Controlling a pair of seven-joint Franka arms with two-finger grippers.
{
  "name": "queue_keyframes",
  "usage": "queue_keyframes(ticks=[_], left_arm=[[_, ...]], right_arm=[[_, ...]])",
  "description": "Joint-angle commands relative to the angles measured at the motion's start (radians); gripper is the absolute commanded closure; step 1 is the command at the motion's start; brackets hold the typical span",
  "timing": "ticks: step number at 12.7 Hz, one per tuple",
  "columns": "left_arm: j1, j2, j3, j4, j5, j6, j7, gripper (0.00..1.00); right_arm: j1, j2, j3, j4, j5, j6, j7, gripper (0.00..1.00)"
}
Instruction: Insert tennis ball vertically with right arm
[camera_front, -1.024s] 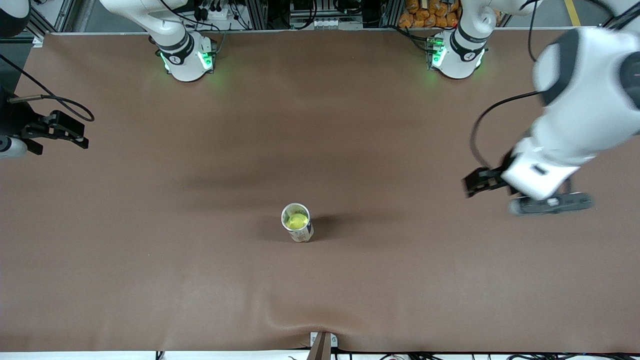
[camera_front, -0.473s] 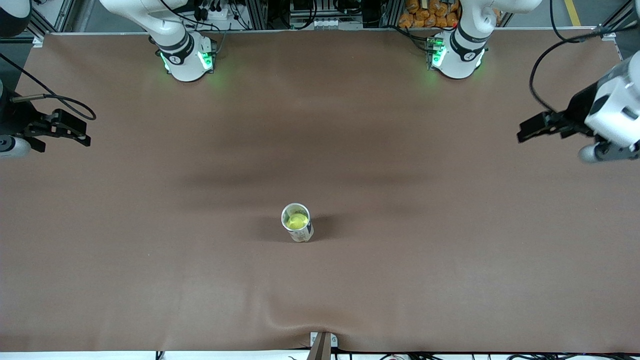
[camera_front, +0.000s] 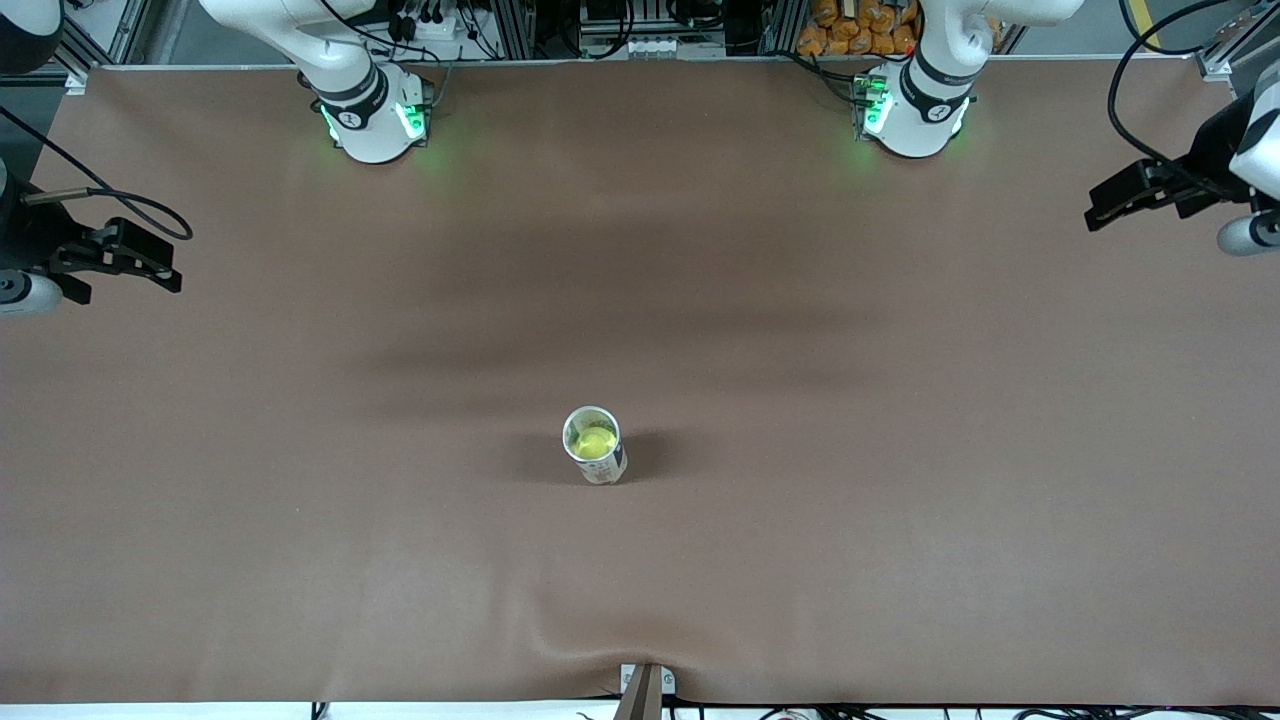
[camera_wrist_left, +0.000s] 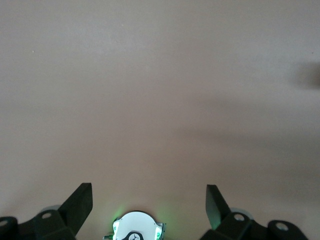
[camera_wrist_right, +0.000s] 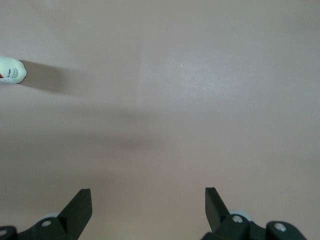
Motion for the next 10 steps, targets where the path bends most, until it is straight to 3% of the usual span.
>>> queue_keyframes(ticks=[1,2,8,10], left_arm=[[0.033,-0.056,-0.016,-0.067,-0.005,0.010,0.009,0.00],[0.035,-0.045,-0.015,-0.059,-0.052,0.024,0.009,0.00],[0.025,0.024,-0.026,-0.004,-0.054,0.047,0.012,0.00],[0.068,0.036,-0.070,-0.001,-0.031,0.046,0.025,0.00]], right_arm=[[0.008,-0.005,-0.003,0.008,-0.012,-0.013,0.015,0.00],[0.008,-0.005,-0.003,0.008,-0.012,-0.013,0.015,0.00],[-0.003,-0.005,-0.003,0.006,-0.010,-0.013,0.013,0.00],[-0.015,-0.005,0.000,0.003,-0.009,-0.014,0.013,0.00]])
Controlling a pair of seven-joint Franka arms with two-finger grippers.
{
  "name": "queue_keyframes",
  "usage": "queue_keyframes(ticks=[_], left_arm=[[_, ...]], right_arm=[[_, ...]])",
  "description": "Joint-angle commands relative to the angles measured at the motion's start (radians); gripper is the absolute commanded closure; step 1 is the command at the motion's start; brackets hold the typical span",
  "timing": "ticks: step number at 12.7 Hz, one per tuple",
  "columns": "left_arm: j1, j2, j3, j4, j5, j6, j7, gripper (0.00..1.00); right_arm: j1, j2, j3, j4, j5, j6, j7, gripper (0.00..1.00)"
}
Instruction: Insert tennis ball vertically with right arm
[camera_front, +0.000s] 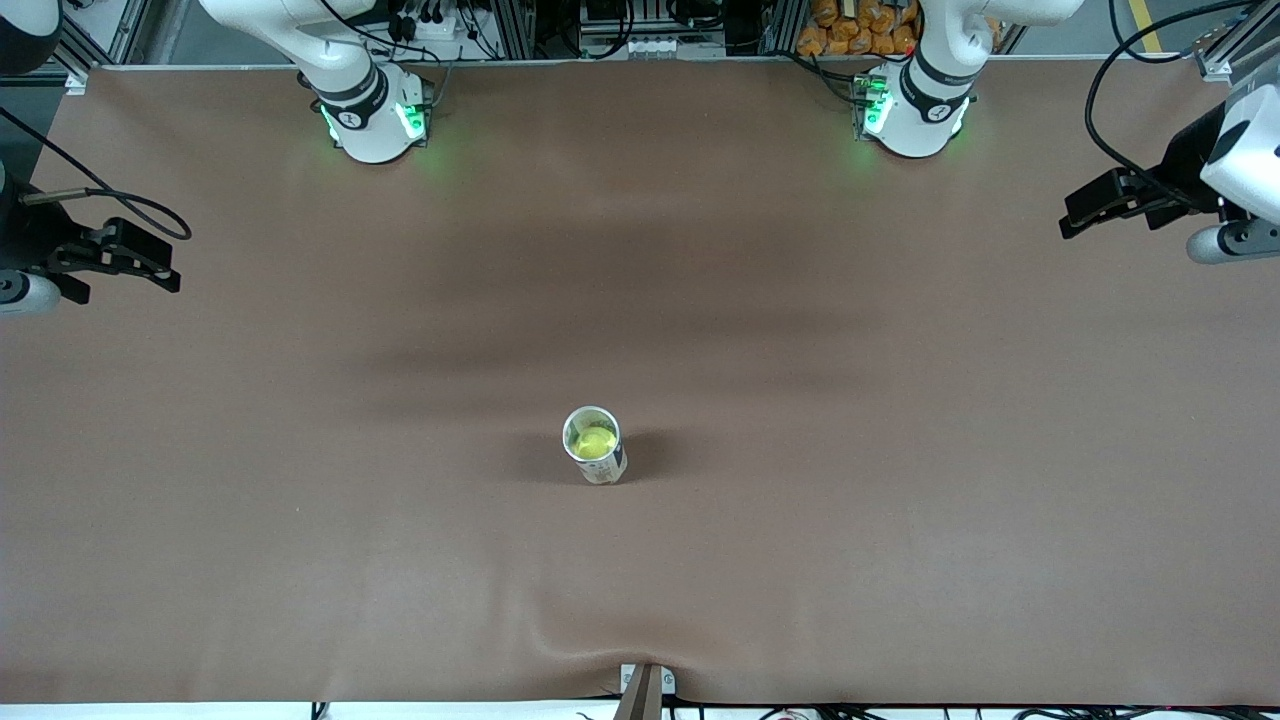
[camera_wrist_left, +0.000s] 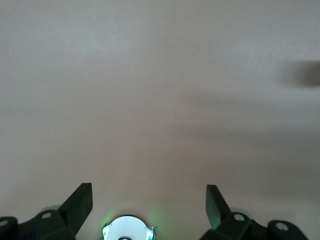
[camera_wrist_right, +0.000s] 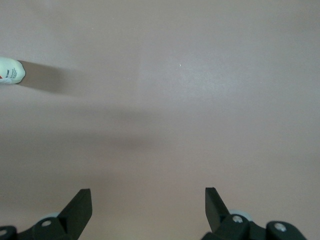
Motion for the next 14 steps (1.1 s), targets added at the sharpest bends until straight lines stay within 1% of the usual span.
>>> queue_keyframes(ticks=[1,2,3,4,5,14], left_arm=[[0.119,0.015,-0.114,0.031,0.031,-0.007,0.034,0.00],[0.176,0.015,-0.178,0.042,0.046,-0.007,0.048,0.00],[0.221,0.021,-0.225,0.045,0.046,-0.005,0.047,0.00],[0.247,0.023,-0.268,0.045,0.046,-0.005,0.034,0.00],[0.249,0.023,-0.285,0.045,0.049,-0.005,0.027,0.00],[0.246,0.024,-0.286,0.055,0.046,0.006,0.014,0.00]], right_arm=[[-0.030,-0.006,0.021,0.003,-0.007,-0.013,0.013,0.00],[-0.062,-0.006,0.053,0.003,-0.005,-0.013,0.014,0.00],[-0.091,-0.006,0.082,0.002,-0.005,-0.013,0.014,0.00],[-0.098,-0.006,0.087,0.002,-0.007,-0.013,0.014,0.00],[-0.098,-0.006,0.087,0.002,-0.005,-0.015,0.014,0.00],[-0.096,-0.006,0.087,0.000,-0.007,-0.015,0.014,0.00]])
